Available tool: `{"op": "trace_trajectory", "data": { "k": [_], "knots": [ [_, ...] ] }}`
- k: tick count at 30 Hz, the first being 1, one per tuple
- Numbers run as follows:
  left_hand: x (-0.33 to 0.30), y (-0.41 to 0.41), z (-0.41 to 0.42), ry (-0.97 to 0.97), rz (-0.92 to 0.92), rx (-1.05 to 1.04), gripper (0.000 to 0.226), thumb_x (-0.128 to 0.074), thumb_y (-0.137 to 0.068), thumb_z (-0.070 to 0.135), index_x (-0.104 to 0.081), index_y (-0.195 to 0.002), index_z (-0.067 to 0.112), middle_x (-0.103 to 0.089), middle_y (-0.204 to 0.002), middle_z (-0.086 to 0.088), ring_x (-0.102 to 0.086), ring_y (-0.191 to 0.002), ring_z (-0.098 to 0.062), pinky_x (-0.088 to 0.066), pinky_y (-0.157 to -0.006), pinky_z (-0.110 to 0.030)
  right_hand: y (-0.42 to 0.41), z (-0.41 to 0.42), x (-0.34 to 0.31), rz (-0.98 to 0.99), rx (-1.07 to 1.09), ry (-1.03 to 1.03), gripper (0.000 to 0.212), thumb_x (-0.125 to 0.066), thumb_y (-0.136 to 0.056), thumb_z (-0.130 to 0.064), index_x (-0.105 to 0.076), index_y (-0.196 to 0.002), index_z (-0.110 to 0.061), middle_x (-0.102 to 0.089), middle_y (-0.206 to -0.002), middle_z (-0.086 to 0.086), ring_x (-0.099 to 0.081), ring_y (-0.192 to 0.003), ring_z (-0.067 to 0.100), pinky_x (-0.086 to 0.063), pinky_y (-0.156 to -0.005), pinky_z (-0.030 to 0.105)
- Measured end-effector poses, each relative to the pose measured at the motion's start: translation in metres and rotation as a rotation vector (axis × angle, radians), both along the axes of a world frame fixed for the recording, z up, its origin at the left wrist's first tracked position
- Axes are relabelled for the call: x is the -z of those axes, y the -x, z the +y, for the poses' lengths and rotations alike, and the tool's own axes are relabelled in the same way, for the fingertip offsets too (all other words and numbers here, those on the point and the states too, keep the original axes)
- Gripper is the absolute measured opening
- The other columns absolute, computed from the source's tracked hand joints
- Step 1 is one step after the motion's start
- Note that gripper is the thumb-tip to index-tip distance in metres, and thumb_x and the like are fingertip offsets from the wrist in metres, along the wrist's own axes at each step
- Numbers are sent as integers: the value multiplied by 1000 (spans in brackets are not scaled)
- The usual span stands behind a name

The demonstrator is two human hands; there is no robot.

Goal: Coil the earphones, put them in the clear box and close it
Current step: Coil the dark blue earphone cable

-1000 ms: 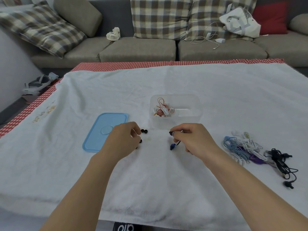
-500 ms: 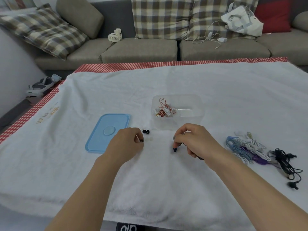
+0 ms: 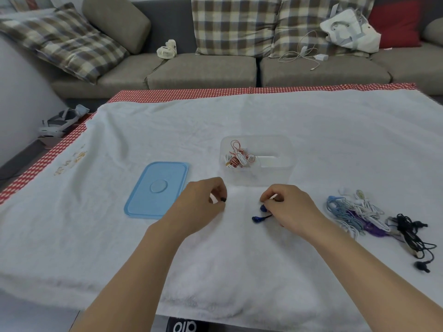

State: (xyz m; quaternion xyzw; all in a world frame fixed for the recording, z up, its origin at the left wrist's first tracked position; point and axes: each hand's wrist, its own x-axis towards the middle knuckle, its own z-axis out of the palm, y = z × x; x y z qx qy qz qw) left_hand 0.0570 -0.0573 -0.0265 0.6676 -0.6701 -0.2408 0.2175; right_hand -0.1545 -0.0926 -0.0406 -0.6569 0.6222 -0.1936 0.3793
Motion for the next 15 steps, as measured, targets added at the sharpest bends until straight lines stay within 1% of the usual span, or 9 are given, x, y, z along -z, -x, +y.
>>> {"op": "trace_trajectory", "data": {
  "k": [3,5,6,9,11,13,14,15],
  "knots": [
    [-1,9,0,-39,11,52,14,-68,-89,14,-63,-86,27,-67,-90,15,-53,-62,-5,-43,-56,-13,3,0,4,148,-50,86,33,-48,-89,-11,-67,-77,-35,-66,-80,-11,-61,-71,16,-51,-67,31],
    [-1,12,0,-58,9,65,11,-69,-89,17,-64,-88,27,-68,-91,15,-53,-64,-4,-39,-57,-10,4,2,4,169,-89,103,34,-47,-89,-11,-67,-76,-35,-65,-81,-12,-60,-70,17,-54,-71,33],
    [-1,13,-1,-61,9,65,9,-70,-90,19,-65,-89,27,-68,-92,15,-54,-66,-4,-39,-59,-10,4,4,4,165,-110,104,31,-48,-87,-12,-67,-77,-35,-65,-82,-12,-60,-70,16,-55,-72,34],
    [0,15,-1,-40,11,61,7,-67,-92,20,-67,-90,27,-68,-92,14,-55,-67,-4,-40,-62,-11,5,6,1,179,-160,92,20,-57,-80,-17,-68,-82,-33,-68,-90,-11,-63,-85,16,-55,-79,36],
    [1,16,0,-30,9,65,8,-66,-92,19,-67,-90,26,-69,-92,14,-57,-69,-6,-44,-62,-12,8,7,2,208,-167,101,18,-60,-77,-17,-67,-80,-34,-68,-91,-11,-64,-88,16,-55,-80,36],
    [1,17,0,-23,23,66,9,-67,-91,18,-66,-90,27,-69,-92,14,-60,-73,-13,-46,-61,-13,10,6,3,232,-139,138,15,-62,-78,-18,-67,-79,-33,-69,-90,-11,-64,-86,17,-55,-77,34],
    [1,17,0,-18,34,65,9,-68,-91,18,-66,-90,26,-69,-92,14,-62,-75,-15,-47,-61,-14,10,5,2,206,-112,155,13,-62,-80,-19,-68,-79,-31,-70,-89,-11,-65,-81,16,-55,-73,33],
    [0,18,0,-13,45,66,10,-69,-90,17,-66,-90,26,-69,-92,13,-62,-76,-16,-48,-62,-15,10,5,-1,124,-79,155,12,-63,-82,-19,-68,-79,-29,-71,-86,-10,-65,-72,13,-54,-66,30]
  ]
}}
